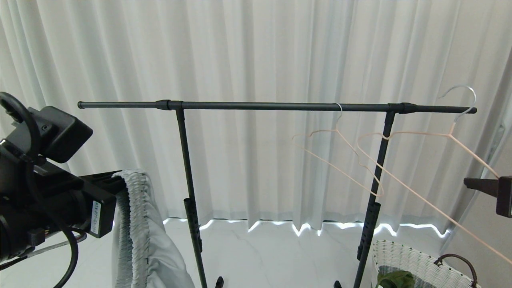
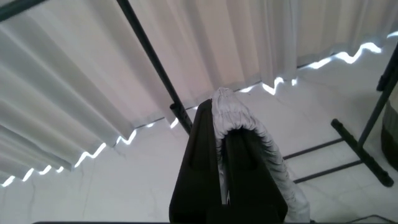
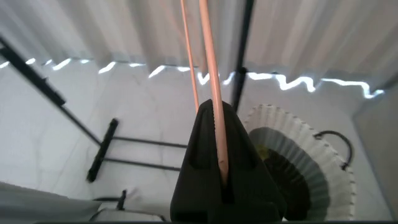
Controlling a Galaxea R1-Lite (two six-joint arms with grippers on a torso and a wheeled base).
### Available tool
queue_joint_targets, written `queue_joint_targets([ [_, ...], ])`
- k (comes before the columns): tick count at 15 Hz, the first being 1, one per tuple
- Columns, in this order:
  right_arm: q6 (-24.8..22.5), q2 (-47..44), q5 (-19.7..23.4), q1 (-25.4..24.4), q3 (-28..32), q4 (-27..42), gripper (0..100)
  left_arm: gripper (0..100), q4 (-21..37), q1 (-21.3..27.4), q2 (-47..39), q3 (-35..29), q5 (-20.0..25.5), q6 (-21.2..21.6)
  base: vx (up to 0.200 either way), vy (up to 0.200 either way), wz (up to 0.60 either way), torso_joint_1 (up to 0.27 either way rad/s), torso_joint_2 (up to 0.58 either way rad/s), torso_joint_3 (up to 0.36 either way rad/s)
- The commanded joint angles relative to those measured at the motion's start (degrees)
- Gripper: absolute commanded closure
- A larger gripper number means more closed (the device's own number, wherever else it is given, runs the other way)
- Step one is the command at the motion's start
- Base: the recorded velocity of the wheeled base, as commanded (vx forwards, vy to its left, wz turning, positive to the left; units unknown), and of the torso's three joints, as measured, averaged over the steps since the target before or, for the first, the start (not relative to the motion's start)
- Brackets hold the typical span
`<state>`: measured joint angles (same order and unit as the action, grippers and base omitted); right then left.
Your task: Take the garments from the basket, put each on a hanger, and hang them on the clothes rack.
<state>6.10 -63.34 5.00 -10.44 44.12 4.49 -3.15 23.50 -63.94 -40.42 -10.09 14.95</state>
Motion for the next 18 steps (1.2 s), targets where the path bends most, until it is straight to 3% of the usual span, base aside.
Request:
queue_joint_targets([
  [1, -0.65, 2.7, 1.59, -3.28, 0.18, -0.09, 100, 100, -0.02, 0.05, -0.22, 0.43, -0.01, 0.26, 0.0, 0.0, 0.0, 0.0, 0.0, 0.0],
  [6, -1.26, 4.28, 2.56, -18.83, -2.46, -0.09, 100, 100, -0.19, 0.93, -1.98, -0.36, -0.01, 2.63, 0.0, 0.0, 0.0, 0.0, 0.0, 0.0],
  [10, -1.35, 1.82, 2.65, -22.52, -2.46, -0.36, 100, 100, -1.07, 1.19, -5.32, -5.89, -1.24, 4.83, 0.0, 0.0, 0.0, 0.0, 0.0, 0.0],
  [14, -1.0, -1.26, 6.52, -24.72, -3.16, -4.22, 100, 100, -1.25, 1.28, -15.95, -14.07, -6.52, 3.86, 0.0, 0.0, 0.0, 0.0, 0.0, 0.0],
  [17, -0.47, -3.02, 6.52, -28.5, -4.22, -7.74, 100, 100, -1.25, 1.98, -23.25, -21.36, -9.59, 2.37, 0.0, 0.0, 0.0, 0.0, 0.0, 0.0],
  [18, 0.76, -3.54, 6.52, -31.58, -4.22, -9.06, 100, 100, -1.25, 2.25, -27.03, -25.67, -12.49, 1.58, 0.0, 0.0, 0.0, 0.0, 0.0, 0.0],
])
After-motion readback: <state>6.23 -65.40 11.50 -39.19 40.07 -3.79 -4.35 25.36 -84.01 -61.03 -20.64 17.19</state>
